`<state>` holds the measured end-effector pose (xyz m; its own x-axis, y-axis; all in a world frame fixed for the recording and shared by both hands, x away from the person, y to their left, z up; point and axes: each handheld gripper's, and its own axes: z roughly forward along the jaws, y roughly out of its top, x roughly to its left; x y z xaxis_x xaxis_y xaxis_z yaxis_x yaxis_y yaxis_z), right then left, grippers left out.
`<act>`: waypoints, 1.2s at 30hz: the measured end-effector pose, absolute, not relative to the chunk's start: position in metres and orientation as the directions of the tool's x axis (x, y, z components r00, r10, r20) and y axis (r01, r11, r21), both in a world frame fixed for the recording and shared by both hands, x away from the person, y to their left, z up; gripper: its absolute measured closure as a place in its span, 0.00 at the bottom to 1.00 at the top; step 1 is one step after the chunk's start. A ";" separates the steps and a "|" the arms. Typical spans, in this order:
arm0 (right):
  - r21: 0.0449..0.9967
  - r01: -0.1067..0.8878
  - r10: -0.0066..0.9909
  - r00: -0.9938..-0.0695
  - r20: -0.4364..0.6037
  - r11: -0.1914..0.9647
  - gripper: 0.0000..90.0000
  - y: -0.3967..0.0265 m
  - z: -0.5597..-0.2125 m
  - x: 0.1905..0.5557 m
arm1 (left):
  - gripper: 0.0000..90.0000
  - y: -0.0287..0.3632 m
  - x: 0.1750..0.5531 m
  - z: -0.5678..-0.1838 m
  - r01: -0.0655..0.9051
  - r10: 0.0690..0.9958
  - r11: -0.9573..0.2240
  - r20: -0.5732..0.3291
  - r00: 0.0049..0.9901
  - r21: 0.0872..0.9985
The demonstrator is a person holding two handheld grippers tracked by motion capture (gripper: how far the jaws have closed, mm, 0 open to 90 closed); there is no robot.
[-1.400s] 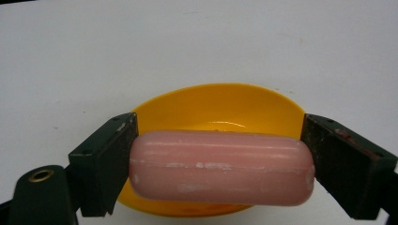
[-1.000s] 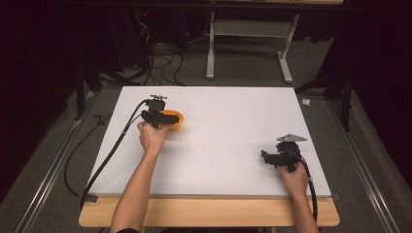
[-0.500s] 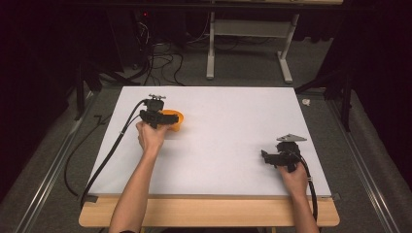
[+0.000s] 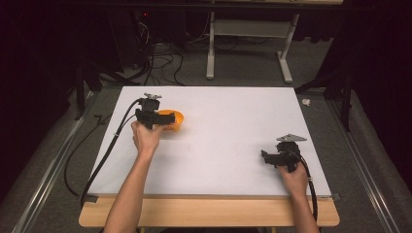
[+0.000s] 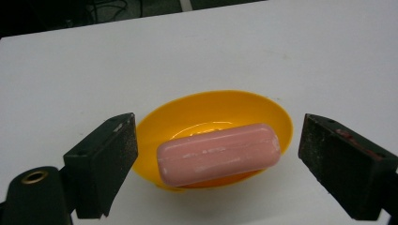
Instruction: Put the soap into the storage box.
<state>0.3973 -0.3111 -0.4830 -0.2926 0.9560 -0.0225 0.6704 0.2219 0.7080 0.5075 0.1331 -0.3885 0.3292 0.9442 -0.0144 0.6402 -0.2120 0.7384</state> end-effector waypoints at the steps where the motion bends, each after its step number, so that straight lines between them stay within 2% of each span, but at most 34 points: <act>1: 0.708 0.670 0.956 -0.293 -0.023 0.222 0.18 -0.311 -0.483 0.397 | 0.14 0.134 0.506 -0.387 0.635 0.943 -0.212 -0.016 0.333 0.742; 14: 0.708 0.670 0.956 -0.293 -0.023 0.222 0.18 -0.311 -0.483 0.397 | 0.17 0.143 0.486 -0.380 0.603 0.928 -0.215 -0.031 0.371 0.768; 36: 0.708 0.671 0.956 -0.293 -0.023 0.222 0.18 -0.311 -0.483 0.397 | 0.17 0.167 0.449 -0.372 0.549 0.924 -0.188 -0.043 0.380 0.814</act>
<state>0.3973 -0.3111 -0.4830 -0.2929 0.9559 -0.0227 0.6705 0.2223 0.7078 0.4492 0.1668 -0.3720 0.3797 0.9241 -0.0429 0.5491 -0.1879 0.8144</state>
